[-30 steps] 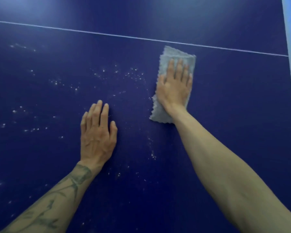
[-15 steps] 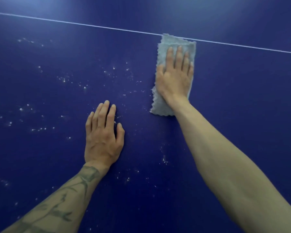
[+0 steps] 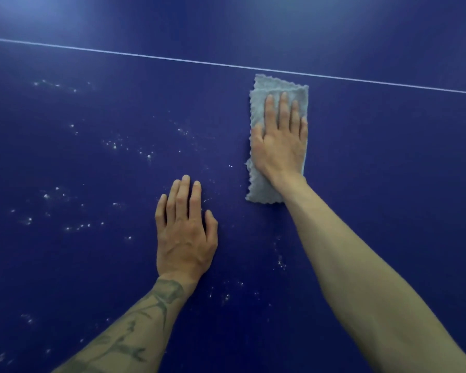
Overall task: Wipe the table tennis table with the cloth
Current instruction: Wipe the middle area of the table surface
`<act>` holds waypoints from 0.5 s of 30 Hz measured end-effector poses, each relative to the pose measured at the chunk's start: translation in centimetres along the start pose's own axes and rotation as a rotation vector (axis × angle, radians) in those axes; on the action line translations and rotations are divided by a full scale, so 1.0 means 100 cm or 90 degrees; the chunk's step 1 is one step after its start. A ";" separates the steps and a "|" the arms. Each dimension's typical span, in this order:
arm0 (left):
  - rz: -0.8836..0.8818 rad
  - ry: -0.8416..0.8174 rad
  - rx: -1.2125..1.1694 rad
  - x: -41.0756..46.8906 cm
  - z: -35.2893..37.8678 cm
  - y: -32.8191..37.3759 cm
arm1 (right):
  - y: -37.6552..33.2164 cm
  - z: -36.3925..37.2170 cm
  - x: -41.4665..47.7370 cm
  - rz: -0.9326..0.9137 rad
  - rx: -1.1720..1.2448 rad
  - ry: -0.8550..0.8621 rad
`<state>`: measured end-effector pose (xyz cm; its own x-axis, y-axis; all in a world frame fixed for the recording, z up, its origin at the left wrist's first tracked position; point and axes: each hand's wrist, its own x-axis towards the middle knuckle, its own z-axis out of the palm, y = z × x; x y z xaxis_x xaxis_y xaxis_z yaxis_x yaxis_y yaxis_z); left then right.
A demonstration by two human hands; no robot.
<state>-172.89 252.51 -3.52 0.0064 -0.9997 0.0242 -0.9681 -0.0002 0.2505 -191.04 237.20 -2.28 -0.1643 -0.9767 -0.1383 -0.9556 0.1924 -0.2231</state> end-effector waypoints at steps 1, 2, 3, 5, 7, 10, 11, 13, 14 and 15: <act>-0.001 0.000 0.004 0.000 0.000 0.000 | -0.017 0.004 0.001 -0.009 0.004 0.000; -0.002 -0.003 0.006 0.000 -0.001 0.000 | -0.032 0.007 -0.004 -0.038 0.001 -0.009; 0.000 -0.004 0.006 0.000 -0.001 0.001 | -0.043 0.011 -0.015 -0.088 -0.012 -0.019; 0.008 -0.006 0.007 0.001 -0.001 0.001 | -0.048 0.019 -0.046 -0.212 -0.051 -0.038; 0.009 -0.005 0.007 0.000 -0.001 0.001 | -0.025 0.021 -0.071 -0.263 -0.062 -0.039; 0.005 -0.005 -0.003 0.001 -0.002 0.001 | 0.028 0.008 -0.080 -0.125 -0.058 -0.033; 0.004 -0.008 -0.002 0.001 -0.002 0.002 | 0.038 0.003 -0.077 -0.068 -0.052 -0.030; 0.006 -0.015 0.004 0.001 -0.003 0.002 | 0.037 -0.001 -0.064 0.025 -0.032 -0.008; 0.007 -0.017 0.007 0.001 -0.003 0.002 | 0.027 0.000 -0.057 0.058 -0.022 0.011; 0.007 -0.018 0.009 0.001 -0.004 0.002 | 0.012 0.003 -0.051 0.077 -0.013 0.023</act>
<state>-172.97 252.39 -3.12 -0.0114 -0.9999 -0.0010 -0.9717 0.0108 0.2361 -191.29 242.44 -2.14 -0.2875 -0.9492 -0.1278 -0.9331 0.3077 -0.1863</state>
